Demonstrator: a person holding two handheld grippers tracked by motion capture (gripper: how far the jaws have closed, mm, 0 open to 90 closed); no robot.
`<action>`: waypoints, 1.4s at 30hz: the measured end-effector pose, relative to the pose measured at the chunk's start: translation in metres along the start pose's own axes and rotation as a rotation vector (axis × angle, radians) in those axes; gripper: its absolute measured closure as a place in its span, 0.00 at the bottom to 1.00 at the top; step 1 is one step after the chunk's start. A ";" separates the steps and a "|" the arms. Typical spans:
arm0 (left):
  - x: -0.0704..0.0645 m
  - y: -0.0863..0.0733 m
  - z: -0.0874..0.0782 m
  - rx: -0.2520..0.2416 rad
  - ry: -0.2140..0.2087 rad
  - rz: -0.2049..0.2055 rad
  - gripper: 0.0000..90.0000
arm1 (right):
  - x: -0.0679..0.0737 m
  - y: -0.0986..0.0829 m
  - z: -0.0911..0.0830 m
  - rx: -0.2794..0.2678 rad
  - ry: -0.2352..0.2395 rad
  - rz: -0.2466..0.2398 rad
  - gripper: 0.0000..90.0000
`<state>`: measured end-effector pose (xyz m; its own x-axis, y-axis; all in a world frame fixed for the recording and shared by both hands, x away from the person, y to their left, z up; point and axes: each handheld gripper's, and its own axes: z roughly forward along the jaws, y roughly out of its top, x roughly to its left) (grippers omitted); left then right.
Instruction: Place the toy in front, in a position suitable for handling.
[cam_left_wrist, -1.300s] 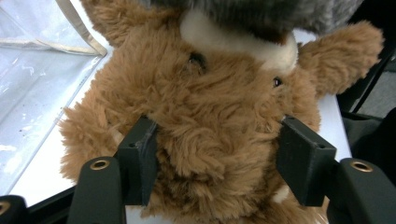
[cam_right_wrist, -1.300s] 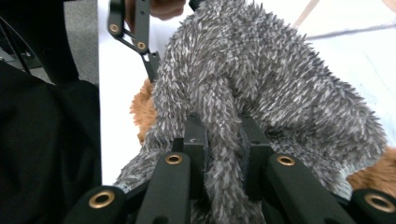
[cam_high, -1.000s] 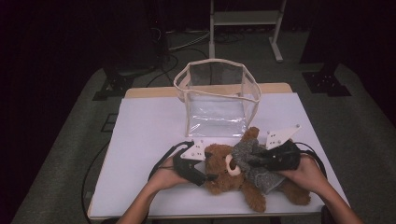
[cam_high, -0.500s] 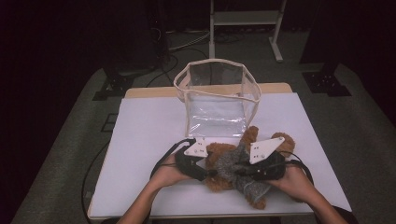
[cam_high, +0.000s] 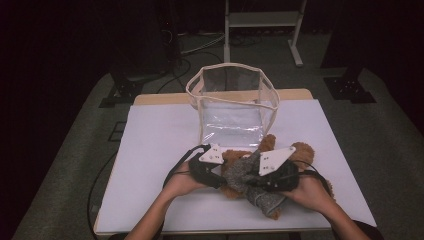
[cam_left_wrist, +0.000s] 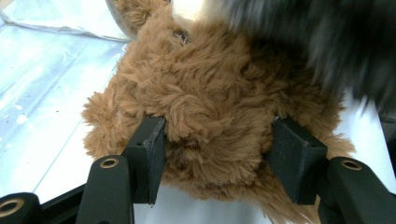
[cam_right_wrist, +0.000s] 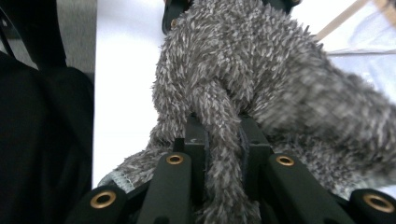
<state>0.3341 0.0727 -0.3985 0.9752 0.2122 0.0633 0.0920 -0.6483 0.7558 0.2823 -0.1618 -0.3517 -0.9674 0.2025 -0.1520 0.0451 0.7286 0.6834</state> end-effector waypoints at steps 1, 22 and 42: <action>0.000 -0.001 0.000 -0.002 0.000 -0.007 0.45 | 0.000 0.000 0.005 0.009 0.004 -0.003 0.85; 0.001 -0.009 0.001 -0.037 -0.030 -0.027 0.45 | -0.002 -0.010 0.008 0.002 0.031 0.012 0.85; -0.010 -0.005 -0.002 -0.047 -0.036 0.020 0.32 | -0.032 -0.035 -0.024 -0.019 0.020 0.140 0.85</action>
<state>0.3231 0.0748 -0.4019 0.9835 0.1722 0.0561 0.0633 -0.6170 0.7844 0.3054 -0.2097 -0.3534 -0.9566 0.2887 -0.0401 0.1760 0.6817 0.7102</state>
